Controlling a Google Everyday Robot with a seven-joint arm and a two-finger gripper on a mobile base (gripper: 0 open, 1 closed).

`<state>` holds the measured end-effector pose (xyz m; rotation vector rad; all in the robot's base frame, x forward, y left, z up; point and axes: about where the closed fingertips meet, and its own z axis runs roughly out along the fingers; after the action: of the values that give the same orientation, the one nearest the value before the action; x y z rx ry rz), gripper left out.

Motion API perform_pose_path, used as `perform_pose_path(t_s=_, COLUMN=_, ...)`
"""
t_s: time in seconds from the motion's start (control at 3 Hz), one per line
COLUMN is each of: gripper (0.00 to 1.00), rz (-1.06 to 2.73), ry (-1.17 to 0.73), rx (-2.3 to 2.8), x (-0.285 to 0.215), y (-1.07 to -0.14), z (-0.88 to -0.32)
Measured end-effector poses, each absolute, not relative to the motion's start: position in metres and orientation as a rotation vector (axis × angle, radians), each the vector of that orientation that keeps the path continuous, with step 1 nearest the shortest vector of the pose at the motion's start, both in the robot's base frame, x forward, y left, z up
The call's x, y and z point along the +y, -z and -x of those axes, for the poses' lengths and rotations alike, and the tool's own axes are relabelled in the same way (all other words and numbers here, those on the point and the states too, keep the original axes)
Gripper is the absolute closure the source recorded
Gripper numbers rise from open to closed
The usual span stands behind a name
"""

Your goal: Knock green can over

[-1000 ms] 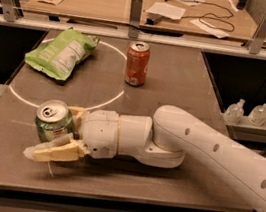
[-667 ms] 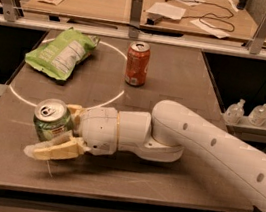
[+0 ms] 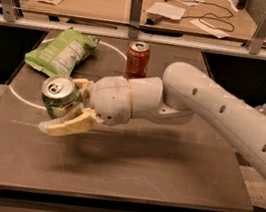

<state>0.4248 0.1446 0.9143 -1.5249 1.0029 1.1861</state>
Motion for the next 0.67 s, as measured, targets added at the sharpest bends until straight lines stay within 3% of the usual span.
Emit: perform_pose_path(t_s=0.67, gripper=1.0, rz=1.708, ry=-0.941, rx=0.827, x=0.111, y=-0.956, z=-0.443)
